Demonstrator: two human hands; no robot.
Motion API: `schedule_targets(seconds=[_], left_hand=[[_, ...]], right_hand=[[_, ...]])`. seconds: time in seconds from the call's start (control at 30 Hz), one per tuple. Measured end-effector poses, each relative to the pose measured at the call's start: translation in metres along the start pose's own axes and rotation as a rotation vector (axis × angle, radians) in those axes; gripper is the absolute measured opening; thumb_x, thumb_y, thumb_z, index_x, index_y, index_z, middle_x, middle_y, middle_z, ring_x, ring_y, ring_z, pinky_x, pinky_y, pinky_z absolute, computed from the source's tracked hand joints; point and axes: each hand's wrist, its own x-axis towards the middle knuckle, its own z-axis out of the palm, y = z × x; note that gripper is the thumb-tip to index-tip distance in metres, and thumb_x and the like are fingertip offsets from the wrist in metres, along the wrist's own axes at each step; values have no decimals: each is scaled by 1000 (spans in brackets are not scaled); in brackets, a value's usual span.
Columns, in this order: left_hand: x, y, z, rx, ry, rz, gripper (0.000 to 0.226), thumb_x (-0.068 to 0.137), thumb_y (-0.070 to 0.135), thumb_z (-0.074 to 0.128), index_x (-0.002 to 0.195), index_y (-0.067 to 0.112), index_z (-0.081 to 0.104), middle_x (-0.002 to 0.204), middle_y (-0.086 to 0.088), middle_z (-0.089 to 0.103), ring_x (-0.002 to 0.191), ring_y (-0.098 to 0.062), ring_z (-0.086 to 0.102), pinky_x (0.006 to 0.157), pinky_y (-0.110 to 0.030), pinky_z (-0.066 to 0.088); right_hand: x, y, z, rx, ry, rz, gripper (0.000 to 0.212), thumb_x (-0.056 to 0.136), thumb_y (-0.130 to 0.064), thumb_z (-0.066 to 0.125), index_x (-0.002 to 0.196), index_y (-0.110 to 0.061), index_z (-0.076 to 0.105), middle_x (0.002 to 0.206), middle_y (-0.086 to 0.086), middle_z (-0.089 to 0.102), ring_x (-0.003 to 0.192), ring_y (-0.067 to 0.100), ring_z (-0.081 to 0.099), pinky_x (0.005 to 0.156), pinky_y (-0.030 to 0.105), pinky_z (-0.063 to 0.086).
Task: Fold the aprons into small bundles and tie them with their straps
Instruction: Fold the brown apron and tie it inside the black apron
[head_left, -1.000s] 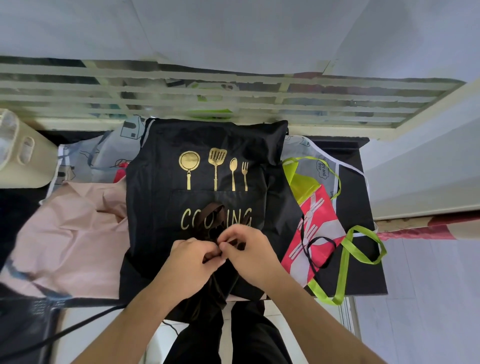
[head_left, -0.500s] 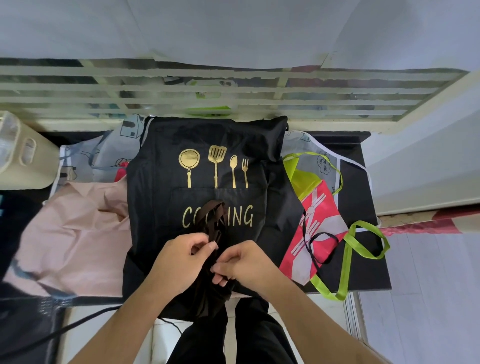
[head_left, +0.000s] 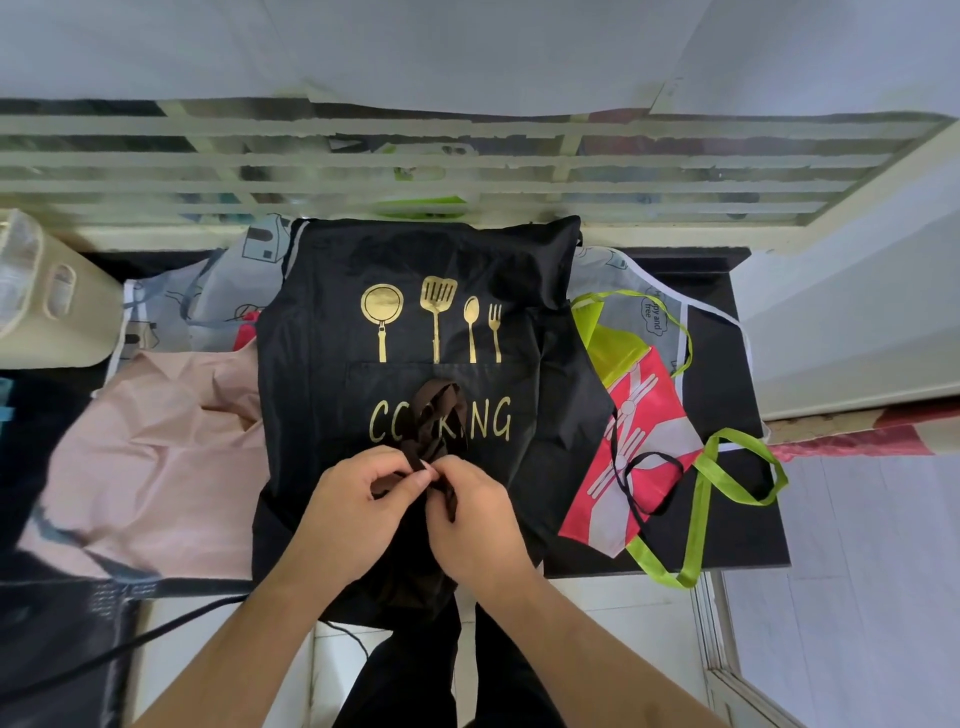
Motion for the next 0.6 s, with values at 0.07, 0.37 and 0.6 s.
schedule_targets(seconds=[0.07,0.37,0.6], left_hand=[[-2,-1,1,-35,15,-16,16,96,21,71,101,34,81,97,23,75,98,2,70,86,-13,54],[-5,-6,-3,-60,26,-82,17,98,23,69,100,36,79,96,24,76,96,4,70,88,-19,52],[-8,-11,1,-59,20,-116,17,98,22,70,96,36,80,95,24,76,96,6,69,86,-15,49]], right_hand=[[2,-2,-2,45,36,67,16,98,-13,58,100,-24,69,91,-13,67,88,5,64,77,18,52],[2,-2,-23,621,-144,502,10,93,-9,77,93,-8,67,88,11,75,74,36,77,66,46,65],[-1,11,-28,549,-138,447,25,89,-8,81,79,-8,58,104,12,70,68,29,73,65,45,64]])
